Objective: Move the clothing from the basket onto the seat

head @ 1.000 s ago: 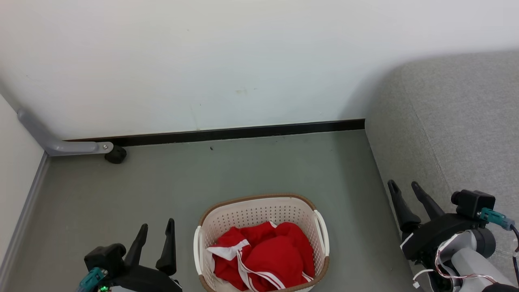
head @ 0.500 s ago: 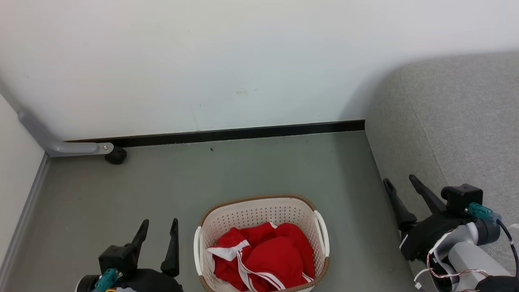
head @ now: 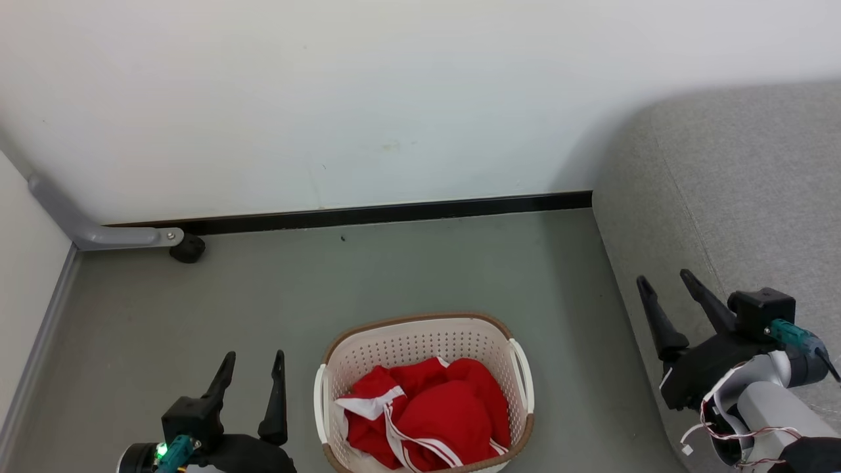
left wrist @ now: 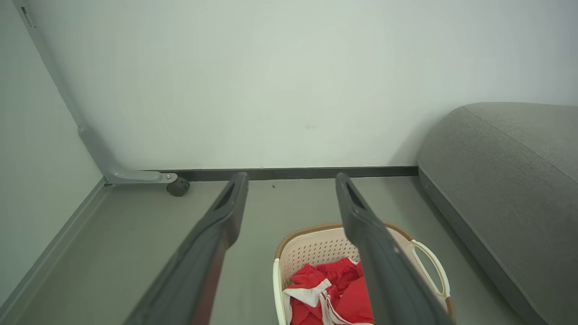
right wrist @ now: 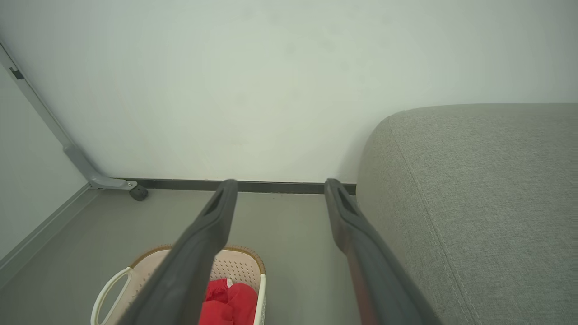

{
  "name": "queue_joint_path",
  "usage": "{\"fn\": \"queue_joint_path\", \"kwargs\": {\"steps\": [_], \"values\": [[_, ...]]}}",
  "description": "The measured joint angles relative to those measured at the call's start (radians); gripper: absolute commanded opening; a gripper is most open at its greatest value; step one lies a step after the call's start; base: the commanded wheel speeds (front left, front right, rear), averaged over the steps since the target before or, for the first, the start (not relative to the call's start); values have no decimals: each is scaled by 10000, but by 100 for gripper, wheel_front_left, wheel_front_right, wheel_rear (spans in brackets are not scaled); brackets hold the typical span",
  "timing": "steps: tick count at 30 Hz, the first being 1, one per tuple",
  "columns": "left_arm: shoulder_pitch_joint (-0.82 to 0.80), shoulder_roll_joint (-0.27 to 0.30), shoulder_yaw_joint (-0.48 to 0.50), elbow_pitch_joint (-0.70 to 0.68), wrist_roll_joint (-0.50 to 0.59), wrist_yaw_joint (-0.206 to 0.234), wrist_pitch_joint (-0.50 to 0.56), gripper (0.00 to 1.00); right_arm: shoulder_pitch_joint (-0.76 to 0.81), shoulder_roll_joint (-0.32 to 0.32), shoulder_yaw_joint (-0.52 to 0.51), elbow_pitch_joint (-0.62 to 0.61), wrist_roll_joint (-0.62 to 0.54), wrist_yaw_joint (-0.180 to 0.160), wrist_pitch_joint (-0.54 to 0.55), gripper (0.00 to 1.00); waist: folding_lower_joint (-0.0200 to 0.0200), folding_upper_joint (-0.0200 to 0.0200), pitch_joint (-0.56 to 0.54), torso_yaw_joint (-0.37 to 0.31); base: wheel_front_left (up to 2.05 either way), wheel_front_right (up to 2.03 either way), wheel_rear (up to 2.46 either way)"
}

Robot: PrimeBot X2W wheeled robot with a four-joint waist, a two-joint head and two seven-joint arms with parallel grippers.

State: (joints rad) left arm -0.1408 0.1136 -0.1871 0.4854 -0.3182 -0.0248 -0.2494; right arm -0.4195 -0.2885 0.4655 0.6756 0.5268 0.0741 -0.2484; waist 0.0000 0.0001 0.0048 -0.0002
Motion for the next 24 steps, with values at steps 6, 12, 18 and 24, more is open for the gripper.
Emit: {"fn": "queue_joint_path", "kwargs": {"steps": [6,12,18,24], "values": [[1,-69,474,-19,46,351,0,100,4,2,-462,-12,0,-374,0,100,0,-1,41,11,0,0,0],[3,-186,761,-71,134,543,-2,100,6,6,-759,-242,-203,-667,-2,100,0,0,77,21,0,0,0],[21,-244,802,-71,153,512,-2,100,12,13,-859,-408,-347,-667,-4,100,0,0,115,23,0,0,0],[66,-370,761,-157,224,418,-2,100,85,8,-1026,-807,-387,-665,-6,100,0,0,334,17,0,0,0]]}}
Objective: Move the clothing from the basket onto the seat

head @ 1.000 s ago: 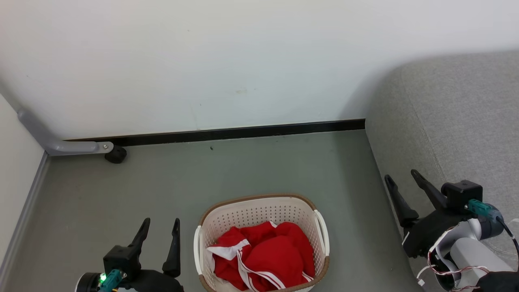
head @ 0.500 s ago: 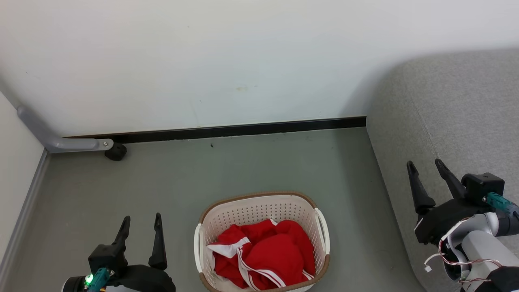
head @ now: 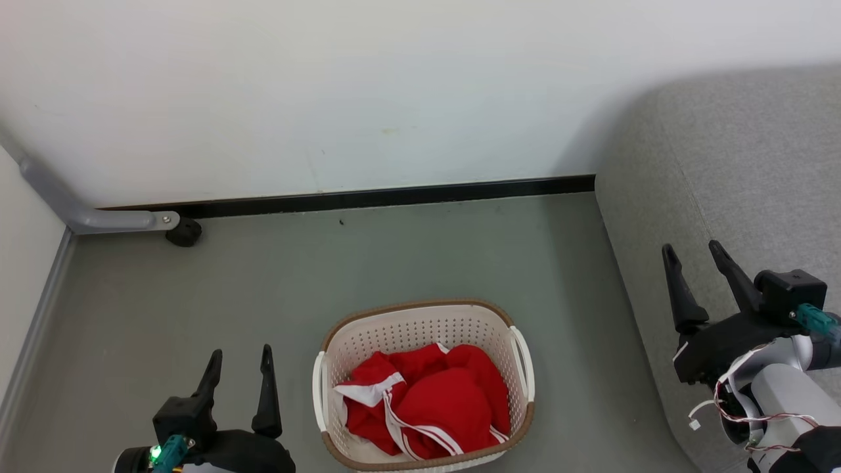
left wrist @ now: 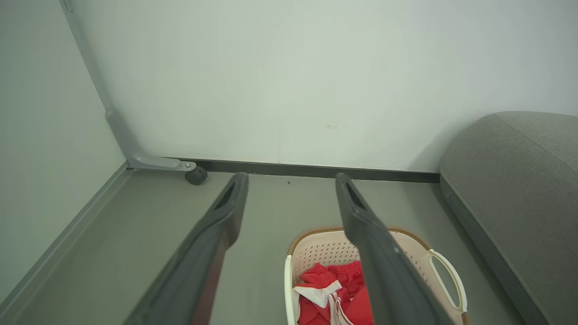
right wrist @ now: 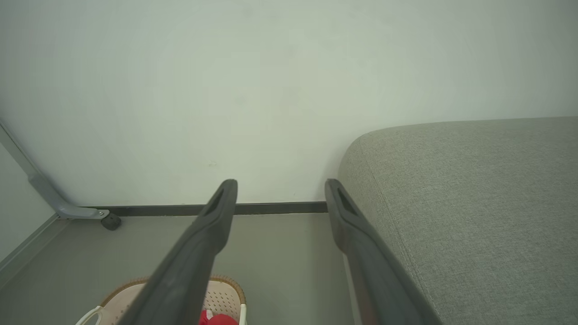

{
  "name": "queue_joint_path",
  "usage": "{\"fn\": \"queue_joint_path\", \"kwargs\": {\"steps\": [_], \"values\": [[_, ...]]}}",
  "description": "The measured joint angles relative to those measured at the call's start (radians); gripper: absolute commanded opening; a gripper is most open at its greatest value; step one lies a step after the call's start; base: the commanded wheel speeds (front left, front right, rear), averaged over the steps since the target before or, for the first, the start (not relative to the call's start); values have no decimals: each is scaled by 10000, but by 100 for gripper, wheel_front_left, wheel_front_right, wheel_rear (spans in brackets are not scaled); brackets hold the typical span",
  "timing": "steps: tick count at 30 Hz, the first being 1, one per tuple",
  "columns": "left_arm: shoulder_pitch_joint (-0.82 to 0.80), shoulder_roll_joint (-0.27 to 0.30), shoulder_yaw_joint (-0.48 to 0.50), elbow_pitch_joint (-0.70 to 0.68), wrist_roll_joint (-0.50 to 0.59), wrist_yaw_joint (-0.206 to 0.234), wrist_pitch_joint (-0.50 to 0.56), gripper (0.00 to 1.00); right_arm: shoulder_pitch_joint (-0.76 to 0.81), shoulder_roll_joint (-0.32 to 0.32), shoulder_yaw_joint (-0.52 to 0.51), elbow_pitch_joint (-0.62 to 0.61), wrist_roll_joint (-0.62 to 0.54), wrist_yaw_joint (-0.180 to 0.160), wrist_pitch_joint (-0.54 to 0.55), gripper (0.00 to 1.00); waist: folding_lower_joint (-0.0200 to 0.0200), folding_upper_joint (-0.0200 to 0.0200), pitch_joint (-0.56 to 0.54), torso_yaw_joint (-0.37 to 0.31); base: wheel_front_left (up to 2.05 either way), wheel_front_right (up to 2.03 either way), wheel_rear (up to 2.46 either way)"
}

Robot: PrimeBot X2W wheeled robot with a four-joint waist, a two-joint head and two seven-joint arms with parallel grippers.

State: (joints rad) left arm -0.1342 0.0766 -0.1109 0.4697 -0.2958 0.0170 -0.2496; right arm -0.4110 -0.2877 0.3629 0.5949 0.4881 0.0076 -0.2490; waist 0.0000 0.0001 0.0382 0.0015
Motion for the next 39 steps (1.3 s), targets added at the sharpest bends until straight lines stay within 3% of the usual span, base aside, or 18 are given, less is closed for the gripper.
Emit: {"fn": "queue_joint_path", "kwargs": {"steps": [14,25,39], "values": [[-190,-305,-575,-56,59,-265,0,100,-104,-96,-407,-1058,-393,35,-2,100,1,1,1181,16,0,0,0],[-1308,-343,-1147,-35,25,-357,0,100,-774,-224,-732,-1929,-675,203,-4,100,2,1,2758,-99,0,0,0],[-2879,-355,-2608,382,-1018,-244,0,100,-1707,-207,-1289,-2803,-968,339,-6,100,1,1,4664,-489,0,0,0]]}}
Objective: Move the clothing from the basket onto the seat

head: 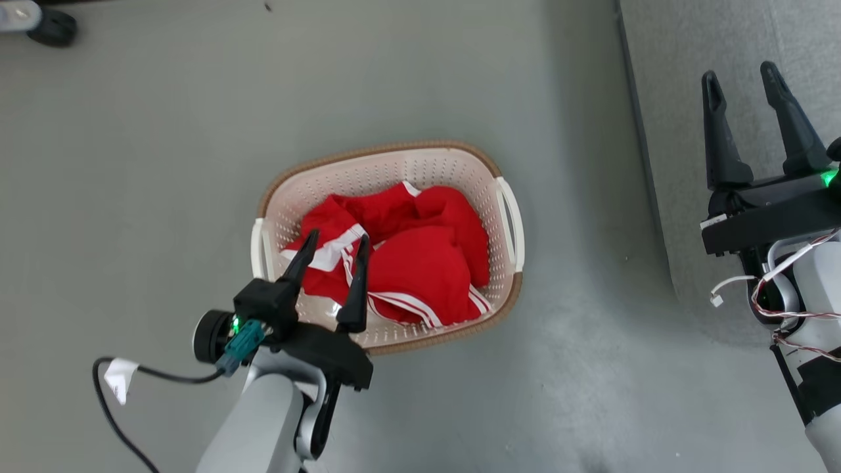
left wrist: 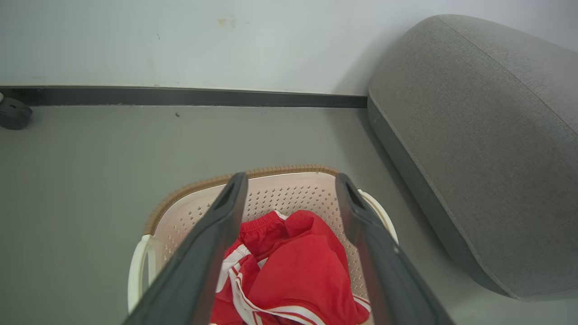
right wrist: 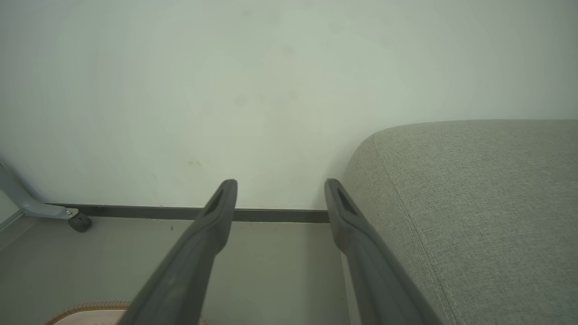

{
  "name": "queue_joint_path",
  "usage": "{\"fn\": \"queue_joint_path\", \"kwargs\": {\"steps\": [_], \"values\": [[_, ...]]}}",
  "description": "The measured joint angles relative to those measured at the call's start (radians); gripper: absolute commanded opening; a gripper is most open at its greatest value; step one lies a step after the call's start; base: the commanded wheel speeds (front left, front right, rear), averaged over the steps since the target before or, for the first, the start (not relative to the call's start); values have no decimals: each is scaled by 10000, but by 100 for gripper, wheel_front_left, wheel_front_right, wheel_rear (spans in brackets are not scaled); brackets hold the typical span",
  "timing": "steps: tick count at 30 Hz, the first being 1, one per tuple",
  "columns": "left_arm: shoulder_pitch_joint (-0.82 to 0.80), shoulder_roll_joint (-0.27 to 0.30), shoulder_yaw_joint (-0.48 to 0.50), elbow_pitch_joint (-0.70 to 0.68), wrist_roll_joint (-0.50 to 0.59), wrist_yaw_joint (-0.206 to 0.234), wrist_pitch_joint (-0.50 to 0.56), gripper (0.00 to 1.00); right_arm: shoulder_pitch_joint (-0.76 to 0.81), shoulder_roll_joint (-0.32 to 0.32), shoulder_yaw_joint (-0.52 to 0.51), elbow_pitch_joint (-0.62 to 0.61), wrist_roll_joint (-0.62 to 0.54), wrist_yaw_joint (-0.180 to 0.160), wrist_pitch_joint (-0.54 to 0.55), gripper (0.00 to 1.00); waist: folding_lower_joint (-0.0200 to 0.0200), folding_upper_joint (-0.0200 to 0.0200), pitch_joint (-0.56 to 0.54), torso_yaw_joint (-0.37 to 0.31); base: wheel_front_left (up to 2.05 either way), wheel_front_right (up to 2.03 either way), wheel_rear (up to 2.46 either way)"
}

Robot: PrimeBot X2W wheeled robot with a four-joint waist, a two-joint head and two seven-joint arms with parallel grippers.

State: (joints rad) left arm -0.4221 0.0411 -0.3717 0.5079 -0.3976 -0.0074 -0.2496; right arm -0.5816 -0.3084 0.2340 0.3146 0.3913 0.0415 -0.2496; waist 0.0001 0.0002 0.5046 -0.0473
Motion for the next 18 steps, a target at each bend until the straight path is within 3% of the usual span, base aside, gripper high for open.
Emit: {"fn": "queue_joint_path", "kwargs": {"steps": [18], "values": [[-2553,-12,-1618,2316,-247,165,221,100,-740,44,-236,-1030,-428,293,-38,100,0,0,1890,-440,0,0,0]]}}
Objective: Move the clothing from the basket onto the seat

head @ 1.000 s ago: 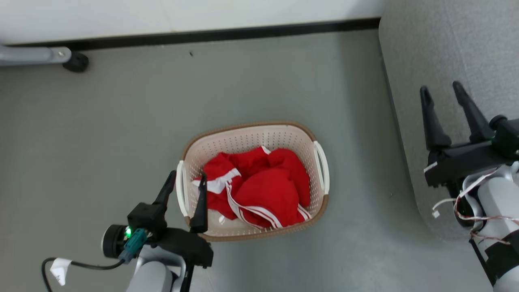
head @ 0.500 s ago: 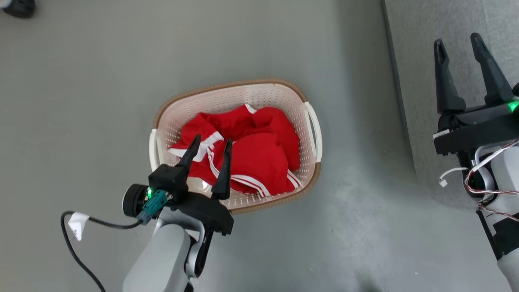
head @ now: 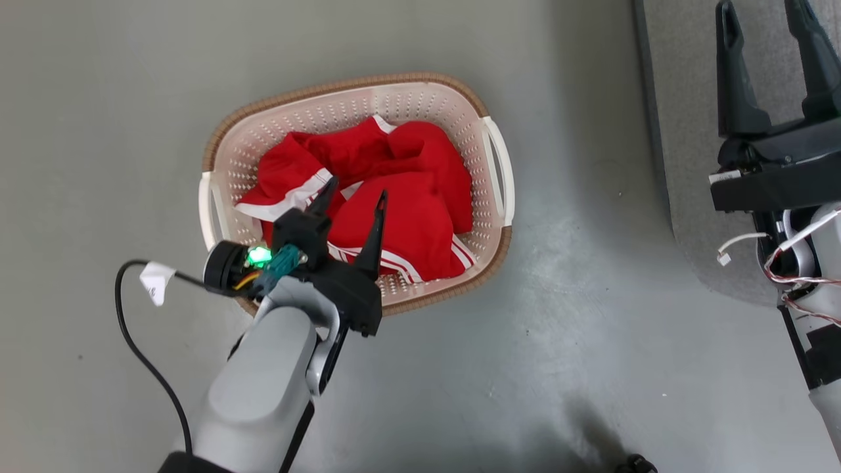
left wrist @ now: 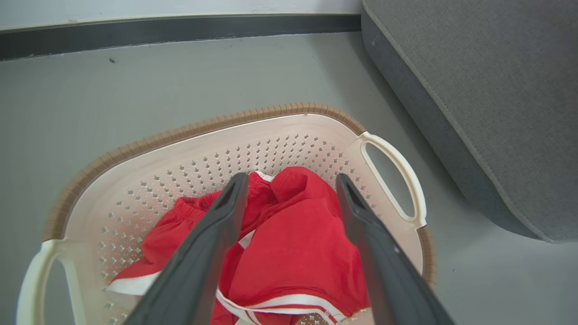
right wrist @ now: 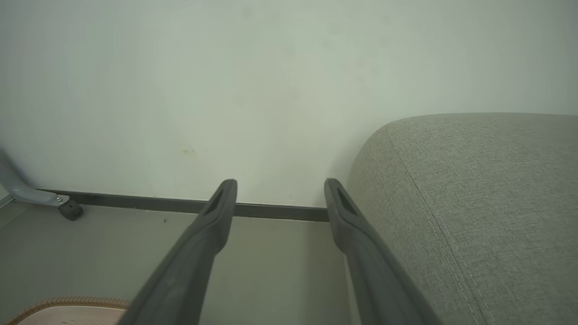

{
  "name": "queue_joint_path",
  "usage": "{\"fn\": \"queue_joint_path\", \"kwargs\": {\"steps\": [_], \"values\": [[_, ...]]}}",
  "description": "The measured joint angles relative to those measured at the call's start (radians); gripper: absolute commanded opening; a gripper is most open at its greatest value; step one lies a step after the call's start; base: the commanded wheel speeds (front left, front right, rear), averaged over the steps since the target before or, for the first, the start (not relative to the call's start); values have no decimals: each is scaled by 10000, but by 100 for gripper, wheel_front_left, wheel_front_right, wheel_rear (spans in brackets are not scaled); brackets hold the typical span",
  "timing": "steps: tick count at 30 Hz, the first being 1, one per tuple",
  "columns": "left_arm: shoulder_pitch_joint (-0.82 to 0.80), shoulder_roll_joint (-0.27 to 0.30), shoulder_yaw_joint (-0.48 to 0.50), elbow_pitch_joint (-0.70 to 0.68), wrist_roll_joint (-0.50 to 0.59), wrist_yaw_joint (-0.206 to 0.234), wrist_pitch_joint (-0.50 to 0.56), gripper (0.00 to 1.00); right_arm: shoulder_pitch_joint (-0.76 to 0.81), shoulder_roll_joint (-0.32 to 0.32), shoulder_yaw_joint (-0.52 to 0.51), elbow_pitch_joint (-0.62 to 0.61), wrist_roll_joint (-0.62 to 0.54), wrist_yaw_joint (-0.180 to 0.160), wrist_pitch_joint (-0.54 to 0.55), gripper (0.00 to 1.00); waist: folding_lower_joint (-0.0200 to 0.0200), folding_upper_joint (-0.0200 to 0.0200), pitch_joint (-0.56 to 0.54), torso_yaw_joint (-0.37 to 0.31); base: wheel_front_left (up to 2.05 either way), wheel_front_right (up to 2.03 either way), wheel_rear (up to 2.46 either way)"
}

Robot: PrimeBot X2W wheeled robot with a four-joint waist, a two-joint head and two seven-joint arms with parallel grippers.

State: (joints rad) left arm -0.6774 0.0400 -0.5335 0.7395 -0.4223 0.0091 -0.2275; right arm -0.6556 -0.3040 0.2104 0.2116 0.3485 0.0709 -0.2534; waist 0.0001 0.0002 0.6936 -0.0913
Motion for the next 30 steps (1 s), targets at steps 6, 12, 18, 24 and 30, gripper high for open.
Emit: {"fn": "queue_joint_path", "kwargs": {"steps": [6,12,18,24,30], "values": [[-974,-6,-430,767,176,263,543,100,-287,134,42,-405,-163,88,-35,100,0,0,474,-137,0,0,0],[-1674,-13,-681,1624,476,554,1216,100,-515,447,182,-731,-267,174,-35,100,0,-1,900,-330,0,0,0],[-2120,-10,-721,2391,556,709,1774,100,-624,765,347,-1097,-357,261,-35,100,-1,-1,1298,-583,0,0,0],[-2722,-8,-727,3026,748,821,2293,100,-966,1035,470,-1549,-412,276,-35,100,0,-1,1754,-819,0,0,0],[-3124,167,-690,3582,823,892,2715,100,-1226,1338,568,-1795,-414,349,-36,100,0,-1,2215,-1064,0,0,0]]}}
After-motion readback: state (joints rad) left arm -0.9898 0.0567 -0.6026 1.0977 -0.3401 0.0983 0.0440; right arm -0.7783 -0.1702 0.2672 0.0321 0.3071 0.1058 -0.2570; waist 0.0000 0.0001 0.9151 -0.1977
